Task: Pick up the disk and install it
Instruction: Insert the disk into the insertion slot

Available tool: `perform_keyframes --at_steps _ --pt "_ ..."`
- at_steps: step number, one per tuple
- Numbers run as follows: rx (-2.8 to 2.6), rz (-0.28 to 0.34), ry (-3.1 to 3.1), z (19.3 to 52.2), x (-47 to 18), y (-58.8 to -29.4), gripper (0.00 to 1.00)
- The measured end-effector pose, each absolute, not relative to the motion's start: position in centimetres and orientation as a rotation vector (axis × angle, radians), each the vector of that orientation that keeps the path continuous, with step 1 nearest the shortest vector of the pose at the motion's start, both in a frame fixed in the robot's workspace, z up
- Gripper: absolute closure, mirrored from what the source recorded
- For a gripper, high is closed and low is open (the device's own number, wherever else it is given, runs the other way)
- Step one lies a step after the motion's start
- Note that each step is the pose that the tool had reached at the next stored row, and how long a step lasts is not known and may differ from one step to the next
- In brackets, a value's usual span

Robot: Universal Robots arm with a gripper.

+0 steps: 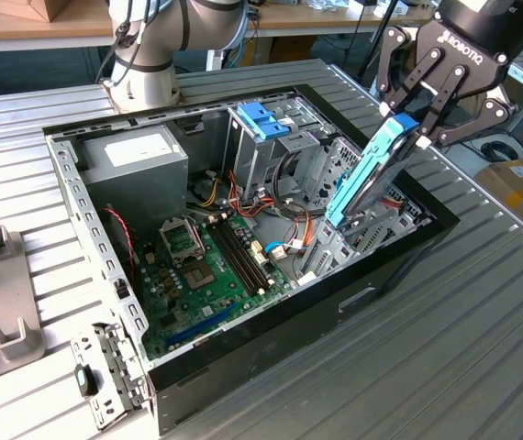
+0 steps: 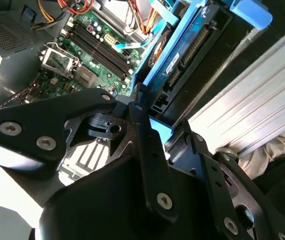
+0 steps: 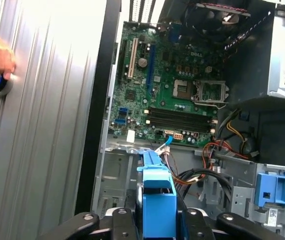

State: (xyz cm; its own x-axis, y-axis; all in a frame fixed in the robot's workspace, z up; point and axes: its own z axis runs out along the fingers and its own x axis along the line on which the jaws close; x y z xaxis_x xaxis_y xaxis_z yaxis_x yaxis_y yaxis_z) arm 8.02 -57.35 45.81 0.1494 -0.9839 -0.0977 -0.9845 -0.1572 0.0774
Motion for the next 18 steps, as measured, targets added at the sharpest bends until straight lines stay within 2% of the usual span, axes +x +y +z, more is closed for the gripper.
perform_keyframes --at_steps 11,18 --pt "-2.412 0.196 1.999 45.8 8.0 -55.3 0.63" --pt "-2.414 0.196 1.996 45.8 8.0 -55.1 0.63"
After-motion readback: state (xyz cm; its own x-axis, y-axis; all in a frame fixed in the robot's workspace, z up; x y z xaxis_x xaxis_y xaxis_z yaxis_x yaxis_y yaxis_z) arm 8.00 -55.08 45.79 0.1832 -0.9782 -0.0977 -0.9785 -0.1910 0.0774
